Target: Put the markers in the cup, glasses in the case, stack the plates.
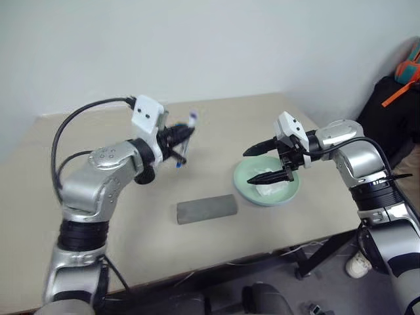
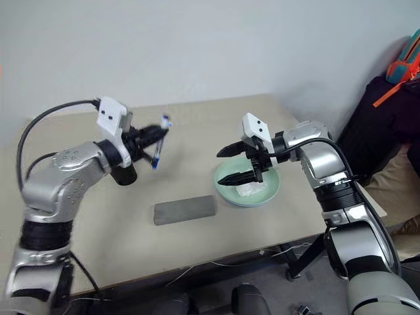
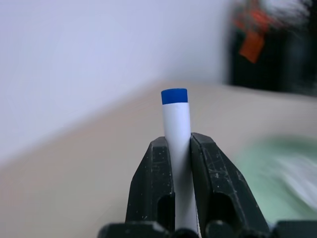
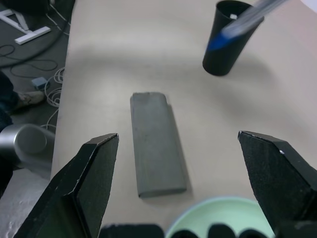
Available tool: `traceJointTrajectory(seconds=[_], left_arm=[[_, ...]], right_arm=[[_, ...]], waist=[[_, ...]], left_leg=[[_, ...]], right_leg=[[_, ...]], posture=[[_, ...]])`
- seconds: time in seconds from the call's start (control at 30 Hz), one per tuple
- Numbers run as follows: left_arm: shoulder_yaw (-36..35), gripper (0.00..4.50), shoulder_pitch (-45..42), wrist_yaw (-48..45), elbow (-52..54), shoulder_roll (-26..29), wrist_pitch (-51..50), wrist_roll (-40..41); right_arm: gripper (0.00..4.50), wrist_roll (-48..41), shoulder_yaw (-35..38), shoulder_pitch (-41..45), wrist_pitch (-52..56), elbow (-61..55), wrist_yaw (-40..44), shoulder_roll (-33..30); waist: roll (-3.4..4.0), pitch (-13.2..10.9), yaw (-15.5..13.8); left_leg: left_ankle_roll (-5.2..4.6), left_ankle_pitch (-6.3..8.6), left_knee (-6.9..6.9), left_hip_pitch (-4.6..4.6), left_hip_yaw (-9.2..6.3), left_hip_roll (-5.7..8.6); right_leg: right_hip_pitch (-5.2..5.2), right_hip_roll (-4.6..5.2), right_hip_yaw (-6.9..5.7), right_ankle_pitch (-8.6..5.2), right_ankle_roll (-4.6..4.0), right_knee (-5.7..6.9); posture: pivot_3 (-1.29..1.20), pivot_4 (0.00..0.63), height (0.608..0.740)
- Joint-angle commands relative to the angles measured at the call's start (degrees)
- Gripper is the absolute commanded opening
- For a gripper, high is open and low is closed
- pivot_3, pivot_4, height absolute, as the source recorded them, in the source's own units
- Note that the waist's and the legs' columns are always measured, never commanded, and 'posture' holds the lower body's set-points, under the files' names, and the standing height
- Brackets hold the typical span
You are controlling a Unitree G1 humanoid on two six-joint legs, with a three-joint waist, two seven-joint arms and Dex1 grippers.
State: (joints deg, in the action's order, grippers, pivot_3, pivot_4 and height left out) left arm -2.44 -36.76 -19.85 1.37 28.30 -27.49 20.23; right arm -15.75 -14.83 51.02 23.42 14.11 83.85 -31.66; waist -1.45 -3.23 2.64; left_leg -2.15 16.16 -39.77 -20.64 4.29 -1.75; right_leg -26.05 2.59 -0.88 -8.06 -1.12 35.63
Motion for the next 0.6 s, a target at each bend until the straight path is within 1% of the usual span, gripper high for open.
traceJointTrajectory(seconds=[0.03,0.13,0.23,0.37,0.47,0.6], left_arm=[[-1.9,0.10,-4.3,3.9,-8.7,-1.1,14.3,-7.2],[-2.7,0.10,-6.7,4.1,-16.0,-1.9,20.7,-9.2],[-4.4,0.10,-9.2,7.2,-24.4,-2.9,30.4,-11.7],[-5.1,0.10,-11.1,9.7,-33.4,-2.9,40.2,-14.7],[-6.0,0.10,-11.8,10.7,-37.6,-2.5,44.1,-15.1],[-6.7,0.10,-11.6,9.4,-41.4,-1.9,46.5,-15.0]], right_arm=[[4.18,-0.7,1.4,1.3,-0.6,-1.2,-0.3,-0.1],[4.18,-0.7,1.5,1.3,-0.5,-1.3,-0.3,0.1],[4.18,-0.9,1.5,1.0,-0.1,-1.9,-0.5,0.2],[4.18,-1.0,1.6,1.0,0.0,-2.1,-0.6,0.1],[4.18,-1.0,1.7,0.9,0.1,-2.2,-0.6,0.0],[4.18,-1.0,1.8,0.7,0.3,-2.4,-0.8,-0.1]], waist=[[0.00,0.0,0.0],[0.00,0.0,0.0],[0.00,0.0,0.0],[0.00,0.0,0.0],[0.00,0.0,0.0],[0.00,0.0,0.0]], left_leg=[[0.00,0.00,0.00,-0.01,0.03,0.00],[-0.01,0.01,0.00,-0.01,0.06,0.00],[-0.01,0.01,0.01,-0.05,0.00,0.00],[-0.01,0.02,0.02,-0.10,0.00,0.00],[-0.01,0.02,0.03,-0.11,0.00,0.00],[-0.01,0.02,0.03,-0.15,0.01,0.00]], right_leg=[[-0.01,0.00,0.01,0.01,0.01,0.00],[-0.02,0.01,0.01,0.04,0.06,0.00],[-0.05,0.01,-0.04,0.05,0.08,0.00],[-0.09,0.02,-0.05,0.06,0.09,0.00],[-0.10,0.04,-0.08,0.06,0.10,0.00],[-0.15,0.08,-0.12,0.06,0.10,0.01]], posture=[[0.00,0.000,0.738],[0.00,0.000,0.738],[0.00,0.000,0.738],[0.00,0.000,0.738],[0.00,0.000,0.738],[0.00,0.000,0.738]])
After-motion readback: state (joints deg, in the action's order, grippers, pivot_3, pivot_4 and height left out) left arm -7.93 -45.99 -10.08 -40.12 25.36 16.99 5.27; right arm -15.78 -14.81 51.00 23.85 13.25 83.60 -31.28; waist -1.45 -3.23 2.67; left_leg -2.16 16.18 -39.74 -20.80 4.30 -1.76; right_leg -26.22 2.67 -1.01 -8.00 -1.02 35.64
